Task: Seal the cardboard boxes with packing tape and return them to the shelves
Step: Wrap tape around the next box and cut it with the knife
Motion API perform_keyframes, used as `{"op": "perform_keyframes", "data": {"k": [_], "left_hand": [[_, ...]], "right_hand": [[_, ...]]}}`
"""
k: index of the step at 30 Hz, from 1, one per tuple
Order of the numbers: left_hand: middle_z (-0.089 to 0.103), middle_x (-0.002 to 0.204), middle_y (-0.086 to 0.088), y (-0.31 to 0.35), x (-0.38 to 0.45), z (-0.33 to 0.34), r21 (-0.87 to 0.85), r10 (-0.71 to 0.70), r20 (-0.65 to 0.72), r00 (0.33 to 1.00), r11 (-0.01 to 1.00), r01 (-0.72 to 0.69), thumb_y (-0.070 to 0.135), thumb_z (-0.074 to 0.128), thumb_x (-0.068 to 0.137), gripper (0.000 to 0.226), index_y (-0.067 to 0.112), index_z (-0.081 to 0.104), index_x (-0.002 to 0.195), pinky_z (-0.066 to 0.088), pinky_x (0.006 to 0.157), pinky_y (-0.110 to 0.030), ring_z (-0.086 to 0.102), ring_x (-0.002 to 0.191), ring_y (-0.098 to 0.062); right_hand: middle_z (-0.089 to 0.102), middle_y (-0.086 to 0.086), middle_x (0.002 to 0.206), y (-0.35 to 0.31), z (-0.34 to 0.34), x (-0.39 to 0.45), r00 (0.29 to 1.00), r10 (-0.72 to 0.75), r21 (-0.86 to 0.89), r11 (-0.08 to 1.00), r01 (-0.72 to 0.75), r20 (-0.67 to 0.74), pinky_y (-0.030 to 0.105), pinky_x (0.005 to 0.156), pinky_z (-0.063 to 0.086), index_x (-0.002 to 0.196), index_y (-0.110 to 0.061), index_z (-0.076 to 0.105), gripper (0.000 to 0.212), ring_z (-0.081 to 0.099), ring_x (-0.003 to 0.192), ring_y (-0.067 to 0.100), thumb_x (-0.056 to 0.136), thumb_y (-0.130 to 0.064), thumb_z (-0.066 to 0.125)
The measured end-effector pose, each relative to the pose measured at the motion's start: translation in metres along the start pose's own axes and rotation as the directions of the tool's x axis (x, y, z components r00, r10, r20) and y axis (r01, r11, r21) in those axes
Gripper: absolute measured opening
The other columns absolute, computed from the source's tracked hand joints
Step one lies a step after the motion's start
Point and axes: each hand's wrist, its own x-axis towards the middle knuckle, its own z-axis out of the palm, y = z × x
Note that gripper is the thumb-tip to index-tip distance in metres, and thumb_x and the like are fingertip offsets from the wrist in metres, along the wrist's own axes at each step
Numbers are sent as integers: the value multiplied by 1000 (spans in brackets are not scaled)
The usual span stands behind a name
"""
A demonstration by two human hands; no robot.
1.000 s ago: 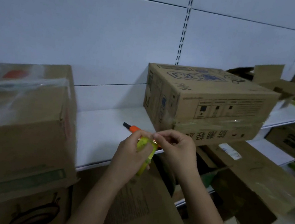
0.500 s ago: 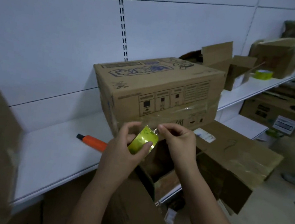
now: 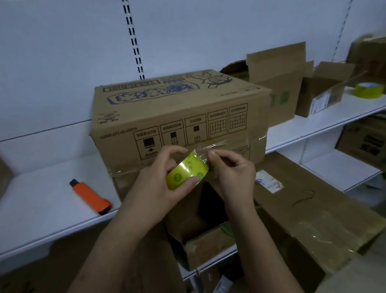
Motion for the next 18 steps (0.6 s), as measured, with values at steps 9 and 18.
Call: {"op": "perform_keyframes", "data": {"k": [9, 18], "left_hand": [[68, 101, 10, 37, 12, 15, 289, 8, 71, 997, 957, -28, 53, 68, 83, 55, 43, 39, 128, 57, 73, -39, 65, 86, -5], [56, 88, 22, 31, -12, -8, 619, 127, 25, 992, 777, -116, 69, 53, 78, 47, 42, 51, 117, 36, 52, -15, 52, 70, -4]], "right_hand": [[77, -4, 86, 1, -35, 31, 1000, 22, 112, 993, -22, -1, 35, 85, 57, 89, -18, 78, 7, 72, 89, 13, 84, -14, 76], [76, -7, 89, 1, -95, 92, 949, 256, 237, 948, -211, -182, 24, 80, 56, 92, -17, 77, 6, 68, 88, 8, 88, -15, 73]]}}
